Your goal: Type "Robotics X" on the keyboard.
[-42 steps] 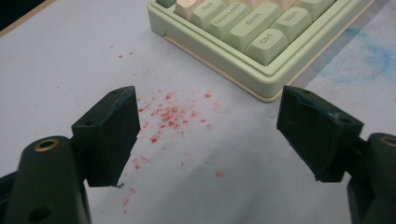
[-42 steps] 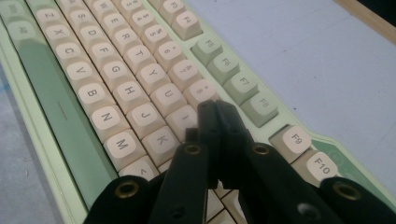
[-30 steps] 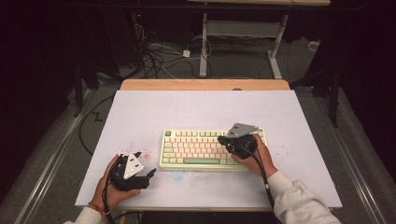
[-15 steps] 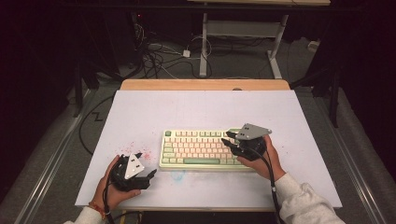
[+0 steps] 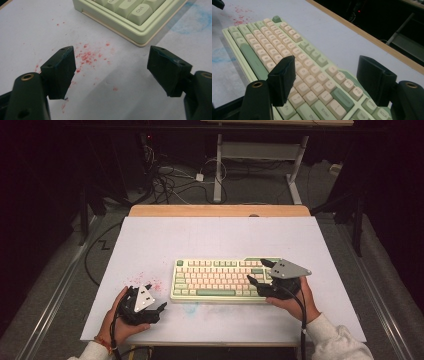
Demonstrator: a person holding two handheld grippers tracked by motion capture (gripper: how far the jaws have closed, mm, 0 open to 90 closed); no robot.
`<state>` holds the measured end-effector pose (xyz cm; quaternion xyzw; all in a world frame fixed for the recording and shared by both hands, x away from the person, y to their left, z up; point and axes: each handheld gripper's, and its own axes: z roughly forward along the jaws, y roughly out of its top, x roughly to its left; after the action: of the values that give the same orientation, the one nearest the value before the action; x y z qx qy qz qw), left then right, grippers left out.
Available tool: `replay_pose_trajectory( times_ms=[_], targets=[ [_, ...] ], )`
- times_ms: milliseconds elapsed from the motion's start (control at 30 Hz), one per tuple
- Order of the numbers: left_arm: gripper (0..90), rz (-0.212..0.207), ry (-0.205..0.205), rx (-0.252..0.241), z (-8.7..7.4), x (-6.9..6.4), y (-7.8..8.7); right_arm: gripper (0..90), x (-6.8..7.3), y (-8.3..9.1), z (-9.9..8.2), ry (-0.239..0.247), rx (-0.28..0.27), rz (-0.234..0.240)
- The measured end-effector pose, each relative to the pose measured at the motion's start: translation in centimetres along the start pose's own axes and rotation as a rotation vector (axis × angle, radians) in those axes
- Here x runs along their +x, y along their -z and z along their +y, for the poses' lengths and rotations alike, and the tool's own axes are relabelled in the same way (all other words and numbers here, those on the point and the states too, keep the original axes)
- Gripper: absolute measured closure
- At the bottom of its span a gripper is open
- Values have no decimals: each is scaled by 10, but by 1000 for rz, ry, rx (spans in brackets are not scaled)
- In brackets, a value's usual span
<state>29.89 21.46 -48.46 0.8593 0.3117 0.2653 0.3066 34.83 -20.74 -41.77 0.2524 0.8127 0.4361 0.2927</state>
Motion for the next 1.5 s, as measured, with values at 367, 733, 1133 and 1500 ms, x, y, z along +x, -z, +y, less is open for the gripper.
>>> replay_pose_trajectory(
  times_ms=[367, 733, 1133, 1500],
  targets=[
    [219, -7, -6, -21, 2, -1, 2, 266, 0, 21, -28, -27, 3, -52],
    [245, -56, 54, -96, 8, 1, 10, 249, -1, 45, -62, -56, 41, -107],
    [439, -136, 53, -138, 37, 0, 7, 202, 4, 55, -77, -53, 90, -132],
    [835, -216, 12, -71, 79, 4, -11, 203, 6, 56, -77, -22, 90, -130]
  ],
)
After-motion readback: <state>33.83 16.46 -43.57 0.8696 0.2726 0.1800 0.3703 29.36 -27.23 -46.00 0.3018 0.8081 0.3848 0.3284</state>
